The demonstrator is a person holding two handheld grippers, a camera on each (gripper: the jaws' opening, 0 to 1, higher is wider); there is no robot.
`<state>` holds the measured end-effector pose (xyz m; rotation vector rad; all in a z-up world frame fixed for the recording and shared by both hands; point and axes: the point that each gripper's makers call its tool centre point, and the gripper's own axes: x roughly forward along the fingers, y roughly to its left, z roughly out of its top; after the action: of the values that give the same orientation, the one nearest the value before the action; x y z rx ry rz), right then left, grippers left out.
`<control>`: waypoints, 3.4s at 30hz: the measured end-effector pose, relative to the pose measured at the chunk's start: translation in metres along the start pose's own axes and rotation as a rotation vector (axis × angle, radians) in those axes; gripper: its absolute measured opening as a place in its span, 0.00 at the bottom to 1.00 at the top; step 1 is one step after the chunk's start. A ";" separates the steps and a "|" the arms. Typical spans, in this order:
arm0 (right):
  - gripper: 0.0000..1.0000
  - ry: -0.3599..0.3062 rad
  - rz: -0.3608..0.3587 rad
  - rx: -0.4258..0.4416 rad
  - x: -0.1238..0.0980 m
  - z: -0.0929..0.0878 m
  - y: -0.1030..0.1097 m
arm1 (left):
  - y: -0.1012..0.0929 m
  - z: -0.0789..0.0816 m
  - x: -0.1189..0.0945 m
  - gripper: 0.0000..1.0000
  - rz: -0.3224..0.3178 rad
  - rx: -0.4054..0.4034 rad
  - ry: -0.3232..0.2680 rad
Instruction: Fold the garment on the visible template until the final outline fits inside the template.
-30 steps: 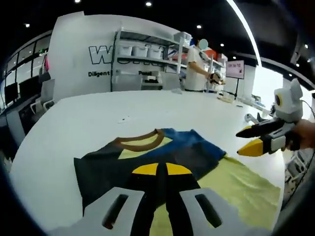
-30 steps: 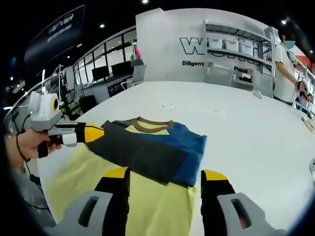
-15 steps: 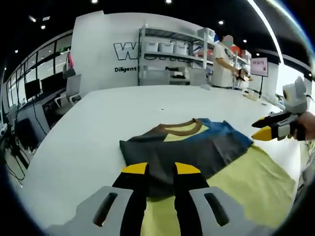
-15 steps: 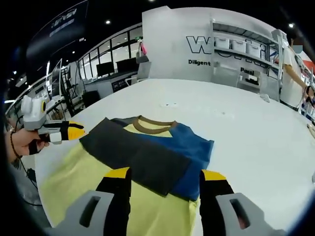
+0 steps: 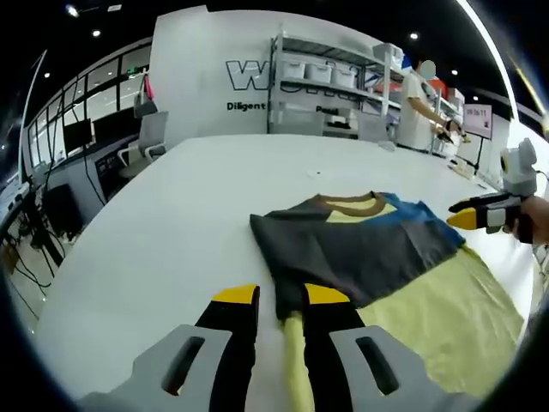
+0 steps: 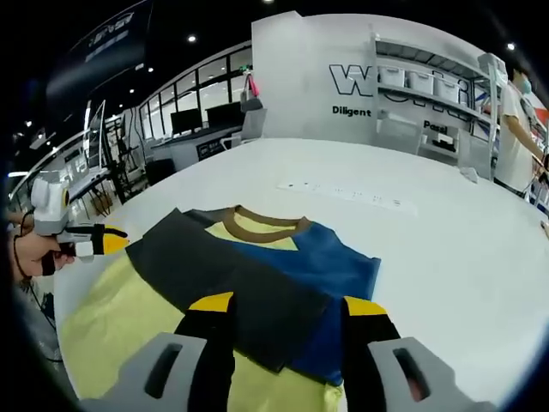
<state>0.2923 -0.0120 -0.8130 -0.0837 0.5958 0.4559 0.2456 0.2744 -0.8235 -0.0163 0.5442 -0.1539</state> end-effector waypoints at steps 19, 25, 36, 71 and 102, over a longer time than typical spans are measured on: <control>0.24 0.084 -0.029 0.037 0.031 -0.020 -0.020 | -0.004 -0.020 0.011 0.13 -0.021 -0.065 0.064; 0.03 0.086 -0.059 -0.019 0.035 -0.020 -0.027 | -0.007 -0.018 0.016 0.04 -0.032 -0.081 0.062; 0.00 0.062 -0.073 -0.078 0.031 -0.009 -0.030 | -0.009 -0.014 0.007 0.00 -0.031 -0.112 0.023; 0.17 0.067 -0.036 0.056 -0.009 -0.031 -0.004 | -0.005 -0.018 -0.003 0.02 0.020 -0.060 0.005; 0.00 0.131 -0.019 0.096 -0.021 -0.058 0.006 | -0.005 -0.023 -0.006 0.00 0.069 -0.063 0.020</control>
<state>0.2438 -0.0270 -0.8485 -0.0280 0.7437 0.4050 0.2280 0.2710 -0.8395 -0.0575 0.5689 -0.0698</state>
